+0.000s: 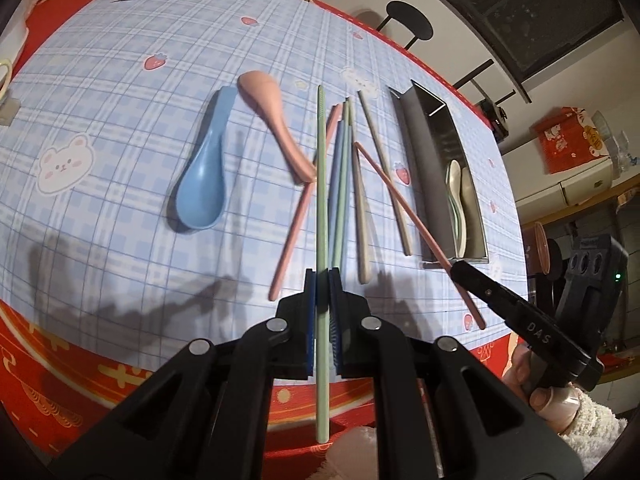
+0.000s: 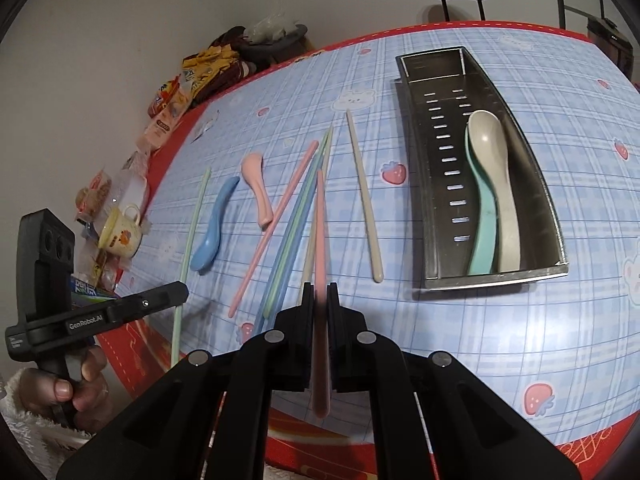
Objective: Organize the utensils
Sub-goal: 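Lift the green chopstick with the left tool while the right tool holds the pink chopstick, then carry both chopsticks into the steel basket and open both tools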
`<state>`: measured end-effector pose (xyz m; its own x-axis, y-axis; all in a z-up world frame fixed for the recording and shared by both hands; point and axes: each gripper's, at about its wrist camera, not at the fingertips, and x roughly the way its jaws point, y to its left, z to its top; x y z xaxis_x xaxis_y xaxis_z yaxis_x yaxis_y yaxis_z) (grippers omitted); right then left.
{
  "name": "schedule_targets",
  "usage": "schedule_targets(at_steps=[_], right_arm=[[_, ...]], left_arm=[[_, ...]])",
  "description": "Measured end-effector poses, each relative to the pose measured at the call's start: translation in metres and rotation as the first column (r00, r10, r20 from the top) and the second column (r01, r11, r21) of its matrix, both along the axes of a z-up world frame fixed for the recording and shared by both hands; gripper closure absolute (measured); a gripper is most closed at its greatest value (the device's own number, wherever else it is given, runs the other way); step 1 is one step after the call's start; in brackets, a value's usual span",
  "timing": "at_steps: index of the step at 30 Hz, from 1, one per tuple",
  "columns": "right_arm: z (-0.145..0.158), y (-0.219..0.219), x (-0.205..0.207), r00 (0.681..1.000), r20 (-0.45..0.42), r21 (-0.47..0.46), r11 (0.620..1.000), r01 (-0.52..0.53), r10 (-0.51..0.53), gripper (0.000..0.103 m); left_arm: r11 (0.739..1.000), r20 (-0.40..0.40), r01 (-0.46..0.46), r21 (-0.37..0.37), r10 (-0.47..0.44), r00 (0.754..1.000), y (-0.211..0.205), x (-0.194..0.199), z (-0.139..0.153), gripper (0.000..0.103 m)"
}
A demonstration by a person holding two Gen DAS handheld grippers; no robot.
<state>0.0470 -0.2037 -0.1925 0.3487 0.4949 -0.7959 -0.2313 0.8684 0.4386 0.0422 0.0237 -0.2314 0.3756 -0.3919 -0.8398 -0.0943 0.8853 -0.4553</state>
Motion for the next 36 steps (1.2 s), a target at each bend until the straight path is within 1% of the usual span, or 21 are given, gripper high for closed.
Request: schedule_targets(at_steps=[4, 9, 11, 14, 18, 21, 23, 25, 26, 27, 29, 30, 33, 36], right_arm=[[-0.021, 0.007, -0.001, 0.996, -0.084, -0.053, 0.998, -0.032, 0.027, 0.096], [-0.044, 0.024, -0.001, 0.980, -0.183, -0.121, 0.988, -0.101, 0.078, 0.096], [-0.047, 0.030, 0.001, 0.975, -0.203, -0.149, 0.981, -0.120, 0.088, 0.096], [-0.046, 0.039, 0.008, 0.973, -0.203, -0.181, 0.973, -0.144, 0.106, 0.095], [-0.045, 0.049, 0.018, 0.975, -0.180, -0.225, 0.960, -0.168, 0.129, 0.094], [-0.044, 0.059, 0.024, 0.975, -0.161, -0.269, 0.944, -0.193, 0.153, 0.094], [-0.043, 0.066, 0.021, 0.975, -0.137, -0.315, 0.925, -0.212, 0.176, 0.095], [-0.043, 0.072, 0.020, 0.975, -0.117, -0.339, 0.915, -0.219, 0.190, 0.095], [-0.043, 0.071, 0.019, 0.976, -0.114, -0.339, 0.916, -0.215, 0.187, 0.096], [-0.043, 0.068, 0.019, 0.977, -0.120, -0.318, 0.926, -0.205, 0.175, 0.096], [-0.040, 0.057, 0.017, 0.982, -0.124, -0.226, 0.959, -0.170, 0.145, 0.097], [-0.036, 0.053, 0.015, 0.985, -0.112, -0.191, 0.969, -0.154, 0.134, 0.097], [-0.019, 0.037, 0.010, 0.992, -0.063, -0.100, 0.988, -0.114, 0.108, 0.097], [-0.005, 0.016, 0.012, 0.998, -0.039, -0.033, 0.998, -0.058, 0.057, 0.097]], left_arm=[[1.000, -0.013, -0.001, -0.005, 0.001, 1.000, -0.001, -0.001, -0.003, 0.093], [1.000, -0.013, -0.012, -0.014, 0.012, 1.000, 0.003, -0.001, -0.004, 0.093], [1.000, -0.008, -0.014, -0.019, 0.014, 1.000, 0.004, -0.002, -0.004, 0.093], [1.000, -0.001, -0.019, -0.024, 0.019, 1.000, 0.006, -0.003, -0.003, 0.093], [0.999, -0.003, -0.032, -0.040, 0.032, 0.999, 0.010, -0.007, -0.005, 0.093], [0.998, -0.006, -0.039, -0.046, 0.038, 0.999, 0.013, -0.007, -0.006, 0.093], [0.998, -0.007, -0.042, -0.051, 0.042, 0.999, 0.013, -0.008, -0.006, 0.093], [0.997, -0.009, -0.042, -0.058, 0.042, 0.999, 0.013, -0.008, -0.007, 0.093], [0.997, -0.010, -0.041, -0.063, 0.041, 0.999, 0.013, -0.008, -0.007, 0.093], [0.997, -0.012, -0.041, -0.068, 0.041, 0.999, 0.013, -0.008, -0.008, 0.093], [0.996, -0.017, -0.042, -0.079, 0.040, 0.999, 0.013, -0.008, -0.009, 0.093], [0.996, -0.019, -0.042, -0.083, 0.041, 0.999, 0.013, -0.007, -0.009, 0.093], [0.993, -0.029, -0.053, -0.104, 0.051, 0.998, 0.015, -0.005, -0.011, 0.093], [0.990, -0.042, -0.063, -0.127, 0.058, 0.997, 0.016, 0.000, -0.012, 0.093]])
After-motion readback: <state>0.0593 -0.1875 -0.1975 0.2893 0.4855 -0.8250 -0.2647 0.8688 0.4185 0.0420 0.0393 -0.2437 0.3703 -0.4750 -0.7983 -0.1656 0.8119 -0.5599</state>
